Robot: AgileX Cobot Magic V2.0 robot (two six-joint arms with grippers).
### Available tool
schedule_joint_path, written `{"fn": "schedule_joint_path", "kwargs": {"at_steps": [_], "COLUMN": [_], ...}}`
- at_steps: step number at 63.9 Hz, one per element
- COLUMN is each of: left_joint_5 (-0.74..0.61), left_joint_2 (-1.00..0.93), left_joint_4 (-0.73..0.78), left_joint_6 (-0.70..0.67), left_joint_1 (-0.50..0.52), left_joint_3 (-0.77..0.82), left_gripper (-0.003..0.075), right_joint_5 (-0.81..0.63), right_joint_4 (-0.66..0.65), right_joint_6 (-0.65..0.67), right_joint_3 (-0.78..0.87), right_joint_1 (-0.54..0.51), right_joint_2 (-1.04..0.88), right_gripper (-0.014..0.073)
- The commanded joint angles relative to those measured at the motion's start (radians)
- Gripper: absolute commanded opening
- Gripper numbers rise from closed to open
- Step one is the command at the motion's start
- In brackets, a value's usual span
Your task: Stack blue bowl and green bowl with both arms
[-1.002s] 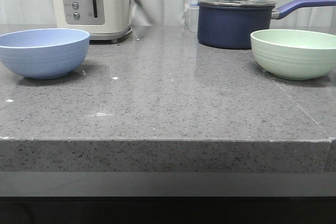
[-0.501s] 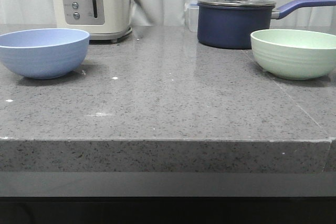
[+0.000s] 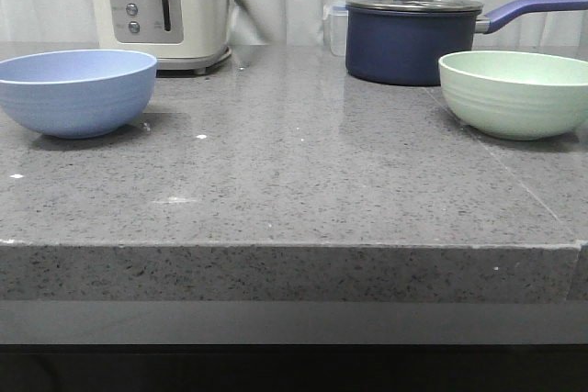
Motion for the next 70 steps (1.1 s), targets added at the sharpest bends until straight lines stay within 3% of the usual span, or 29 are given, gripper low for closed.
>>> {"fn": "schedule_joint_path", "kwargs": {"at_steps": [1,5,23,31,40,54,70], "left_joint_5": [-0.071,-0.071,-0.071,-0.073,-0.073,-0.073,-0.073], "left_joint_2": [0.011,0.011,0.011,0.011,0.011,0.011,0.011], "left_joint_4": [0.004,0.004,0.004,0.004,0.016,0.037,0.038], "left_joint_6": [-0.003,-0.003,-0.003,-0.003,-0.003,-0.003,-0.003], "left_joint_1": [0.0,0.0,-0.003,-0.048,-0.104,-0.129,-0.129], "left_joint_3": [-0.029,-0.029,-0.029,-0.029,-0.029,-0.029,-0.029], "left_gripper": [0.0426,0.0468,0.046,0.046,0.046,0.046,0.046], "right_joint_5": [-0.055,-0.05,0.003,0.08,0.173,0.315,0.367], "right_joint_4": [-0.009,-0.009,-0.008,-0.008,-0.01,0.025,0.22], "right_joint_6": [-0.008,-0.008,-0.008,-0.008,-0.007,-0.013,-0.11], "right_joint_3": [-0.025,-0.025,-0.063,-0.145,-0.263,-0.462,-0.633], "right_joint_1": [-0.007,-0.007,-0.007,-0.007,-0.019,-0.157,-0.178], "right_joint_2": [0.009,0.009,0.01,0.057,0.184,0.432,0.678], "right_gripper": [0.0514,0.0524,0.0523,0.0523,0.0523,0.0523,0.0523]}}
